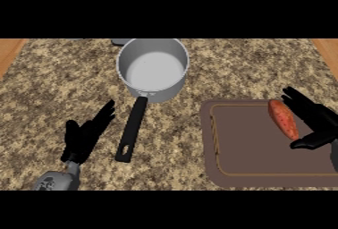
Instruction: Pick the sweet potato from the tray and place it in the pot
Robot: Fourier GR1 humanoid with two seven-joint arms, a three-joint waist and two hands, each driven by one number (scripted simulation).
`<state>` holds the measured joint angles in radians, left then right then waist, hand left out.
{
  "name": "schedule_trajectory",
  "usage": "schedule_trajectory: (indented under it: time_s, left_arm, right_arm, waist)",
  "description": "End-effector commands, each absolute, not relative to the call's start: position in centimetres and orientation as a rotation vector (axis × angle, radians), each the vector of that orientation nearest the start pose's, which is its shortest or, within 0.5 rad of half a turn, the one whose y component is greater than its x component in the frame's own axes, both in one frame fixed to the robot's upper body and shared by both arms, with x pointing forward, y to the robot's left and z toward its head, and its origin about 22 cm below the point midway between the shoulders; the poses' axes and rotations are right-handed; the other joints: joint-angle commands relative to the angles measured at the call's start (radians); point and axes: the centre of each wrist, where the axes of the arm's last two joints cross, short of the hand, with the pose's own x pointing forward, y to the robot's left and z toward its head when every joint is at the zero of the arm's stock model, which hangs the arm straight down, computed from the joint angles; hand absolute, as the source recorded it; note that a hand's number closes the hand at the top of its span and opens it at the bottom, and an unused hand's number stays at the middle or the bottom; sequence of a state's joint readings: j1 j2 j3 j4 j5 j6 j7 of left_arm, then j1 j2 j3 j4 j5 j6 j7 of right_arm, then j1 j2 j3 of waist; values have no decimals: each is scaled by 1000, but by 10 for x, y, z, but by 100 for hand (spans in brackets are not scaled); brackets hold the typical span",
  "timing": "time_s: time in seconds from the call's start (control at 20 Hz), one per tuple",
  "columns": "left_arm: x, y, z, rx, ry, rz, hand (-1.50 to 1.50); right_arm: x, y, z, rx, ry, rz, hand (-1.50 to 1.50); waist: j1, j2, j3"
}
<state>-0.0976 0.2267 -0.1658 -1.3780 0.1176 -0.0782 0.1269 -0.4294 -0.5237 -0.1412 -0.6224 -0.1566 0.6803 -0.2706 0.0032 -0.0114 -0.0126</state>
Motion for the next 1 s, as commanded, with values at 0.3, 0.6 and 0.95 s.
schedule_trajectory:
  time_s: [0.3,0.6,0.95]
  left_arm:
    - [261,250,-30,-71,-1288,-292,0]
    - [258,232,-32,-70,-1275,-295,0]
    - [262,249,-17,-61,-1263,-303,0]
  right_arm:
    - [302,-394,-57,258,-1356,360,150]
    - [287,-389,-73,294,-1429,305,150]
    - [312,-354,-63,232,-1610,399,150]
  waist:
    - [14,20,14]
    - [11,19,15]
    - [19,17,15]
